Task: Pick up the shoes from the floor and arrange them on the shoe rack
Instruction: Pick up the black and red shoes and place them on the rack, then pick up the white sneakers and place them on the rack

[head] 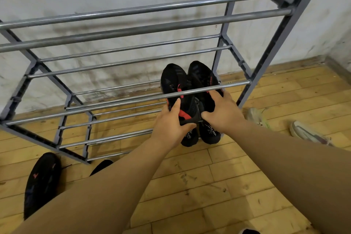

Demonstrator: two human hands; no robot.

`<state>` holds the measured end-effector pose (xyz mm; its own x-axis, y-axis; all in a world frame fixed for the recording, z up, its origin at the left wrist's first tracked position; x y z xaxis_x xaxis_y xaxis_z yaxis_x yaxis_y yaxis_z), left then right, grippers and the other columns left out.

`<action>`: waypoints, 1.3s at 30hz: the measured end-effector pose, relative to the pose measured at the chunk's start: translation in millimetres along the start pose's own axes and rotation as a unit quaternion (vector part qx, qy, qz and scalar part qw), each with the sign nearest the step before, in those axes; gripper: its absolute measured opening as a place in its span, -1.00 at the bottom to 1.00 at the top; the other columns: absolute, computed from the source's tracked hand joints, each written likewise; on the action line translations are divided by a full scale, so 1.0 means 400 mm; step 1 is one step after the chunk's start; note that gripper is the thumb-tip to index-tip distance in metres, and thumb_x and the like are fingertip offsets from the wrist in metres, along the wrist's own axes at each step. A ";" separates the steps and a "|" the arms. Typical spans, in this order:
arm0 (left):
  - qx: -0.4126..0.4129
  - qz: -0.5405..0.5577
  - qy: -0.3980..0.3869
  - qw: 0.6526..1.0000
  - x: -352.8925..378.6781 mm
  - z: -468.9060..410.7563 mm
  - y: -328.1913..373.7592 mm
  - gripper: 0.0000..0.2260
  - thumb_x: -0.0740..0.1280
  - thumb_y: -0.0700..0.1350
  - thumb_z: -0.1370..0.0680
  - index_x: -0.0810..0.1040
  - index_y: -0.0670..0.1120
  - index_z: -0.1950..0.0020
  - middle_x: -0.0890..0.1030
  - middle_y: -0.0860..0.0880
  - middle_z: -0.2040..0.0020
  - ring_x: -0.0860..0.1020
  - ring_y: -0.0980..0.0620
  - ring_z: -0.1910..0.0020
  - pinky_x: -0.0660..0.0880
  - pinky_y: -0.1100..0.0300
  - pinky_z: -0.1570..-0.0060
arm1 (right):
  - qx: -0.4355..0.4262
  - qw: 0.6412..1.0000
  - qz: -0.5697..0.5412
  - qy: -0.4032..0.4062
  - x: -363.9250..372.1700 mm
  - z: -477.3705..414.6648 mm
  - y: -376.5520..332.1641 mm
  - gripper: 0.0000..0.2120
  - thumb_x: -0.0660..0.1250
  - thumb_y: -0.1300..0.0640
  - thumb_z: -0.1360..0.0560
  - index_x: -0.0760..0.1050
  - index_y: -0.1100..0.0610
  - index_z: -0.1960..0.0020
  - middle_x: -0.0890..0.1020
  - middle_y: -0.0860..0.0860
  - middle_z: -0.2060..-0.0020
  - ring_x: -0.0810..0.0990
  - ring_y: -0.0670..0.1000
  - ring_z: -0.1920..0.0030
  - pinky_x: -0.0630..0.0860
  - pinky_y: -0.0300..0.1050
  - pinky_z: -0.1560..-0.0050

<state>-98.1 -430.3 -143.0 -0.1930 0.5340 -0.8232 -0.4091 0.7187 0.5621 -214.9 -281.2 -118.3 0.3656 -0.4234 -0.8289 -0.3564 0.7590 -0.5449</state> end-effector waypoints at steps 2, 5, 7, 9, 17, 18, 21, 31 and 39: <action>0.009 0.010 -0.020 1.000 0.009 -0.003 0.005 -0.07 0.47 0.20 -0.48 0.01 0.09 -0.69 0.37 -0.08 -0.47 0.39 -0.14 -0.41 0.46 -0.11 -0.37 | -0.006 1.000 -0.008 -0.003 0.000 0.002 0.005 -0.24 0.37 -0.09 -0.45 0.14 -0.22 -0.57 0.31 0.09 -0.42 0.40 0.23 -0.37 0.52 0.08 -0.22; 0.021 0.022 -0.026 0.999 0.010 -0.007 0.000 -0.11 0.48 0.12 -0.49 0.03 0.10 -0.69 0.39 -0.11 -0.44 0.41 -0.16 -0.40 0.47 -0.13 -0.37 | -0.014 1.000 -0.003 -0.006 0.001 0.002 0.006 -0.22 0.39 -0.13 -0.45 0.12 -0.22 -0.58 0.31 0.08 -0.42 0.41 0.21 -0.38 0.52 0.10 -0.27; 0.021 0.022 -0.021 0.999 0.009 -0.005 0.002 -0.11 0.48 0.08 -0.51 0.02 0.09 -0.69 0.37 -0.11 -0.47 0.39 -0.15 -0.43 0.44 -0.10 -0.40 | -0.011 1.000 0.010 -0.016 0.005 0.004 0.005 -0.19 0.39 -0.17 -0.46 0.09 -0.20 -0.60 0.27 0.09 -0.46 0.39 0.22 -0.40 0.51 0.12 -0.31; 0.021 0.021 -0.017 0.999 -0.002 0.011 0.013 -0.11 0.47 0.07 -0.53 -0.01 0.11 -0.70 0.33 -0.09 -0.53 0.35 -0.15 -0.46 0.42 -0.08 -0.43 | -0.007 0.999 0.026 -0.028 0.004 0.024 0.002 -0.15 0.39 -0.20 -0.48 0.03 -0.18 -0.63 0.18 0.10 -0.53 0.35 0.23 -0.46 0.48 0.18 -0.37; 0.011 -0.096 -0.045 0.994 -0.028 0.085 -0.024 -0.08 0.41 0.28 -0.49 -0.13 0.25 -0.65 0.26 -0.13 -0.58 0.29 -0.22 -0.54 0.37 -0.22 -0.43 | 0.014 0.982 0.181 -0.055 -0.014 0.145 0.027 -0.20 0.29 -0.23 -0.57 -0.12 -0.15 -0.63 0.05 0.16 -0.62 0.27 0.30 -0.52 0.44 0.20 -0.35; 0.009 -0.115 -0.050 0.992 -0.040 0.121 -0.029 -0.10 0.40 0.28 -0.51 -0.13 0.25 -0.65 0.23 -0.14 -0.60 0.24 -0.23 -0.57 0.32 -0.23 -0.46 | 0.018 0.976 0.216 -0.035 -0.022 0.176 0.015 -0.24 0.27 -0.22 -0.57 -0.06 -0.09 -0.60 0.14 0.20 -0.58 0.31 0.31 -0.48 0.44 0.21 -0.32; 0.013 -0.186 -0.110 0.976 -0.051 0.254 -0.077 -0.17 0.35 0.27 -0.55 -0.08 0.22 -0.65 0.21 -0.14 -0.61 0.19 -0.22 -0.59 0.24 -0.22 -0.50 | 0.007 0.976 0.205 -0.070 0.029 0.271 -0.034 -0.36 0.29 -0.19 -0.56 0.11 0.04 -0.47 0.36 0.18 -0.35 0.43 0.28 -0.34 0.48 0.17 -0.21; -0.128 -0.182 -0.411 0.884 0.052 0.627 -0.412 -0.11 0.40 0.29 -0.54 -0.15 0.28 -0.66 0.09 -0.17 -0.65 0.28 -0.29 -0.54 0.38 -0.14 -0.44 | 0.043 0.871 0.165 -0.460 0.465 0.618 -0.037 0.00 0.43 -0.31 -0.47 -0.09 -0.04 -0.66 0.34 0.12 -0.54 0.51 0.18 -0.33 0.53 0.07 -0.27; -0.150 -0.143 -0.523 0.827 0.126 0.670 -0.512 -0.09 0.41 0.22 -0.57 -0.18 0.22 -0.68 0.03 -0.16 -0.68 0.16 -0.29 -0.61 0.25 -0.09 -0.53 | 0.024 0.814 0.214 -0.540 0.627 0.771 0.018 0.23 0.51 -0.28 -0.40 -0.41 -0.16 -0.62 0.20 0.12 -0.60 0.38 0.20 -0.48 0.45 0.09 -0.38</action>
<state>214.9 -431.5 -278.3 0.7625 0.5667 -0.3121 -0.5378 0.8234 0.1812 139.4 -229.4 -291.1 0.7692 0.5455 -0.3330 -0.6242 0.7529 -0.2086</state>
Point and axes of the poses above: each hand's wrist, its own z-axis away from the middle knuckle, its own x-axis out of the palm, y = z × x, the point moved 7 cm from there along -z, towards the middle knuckle
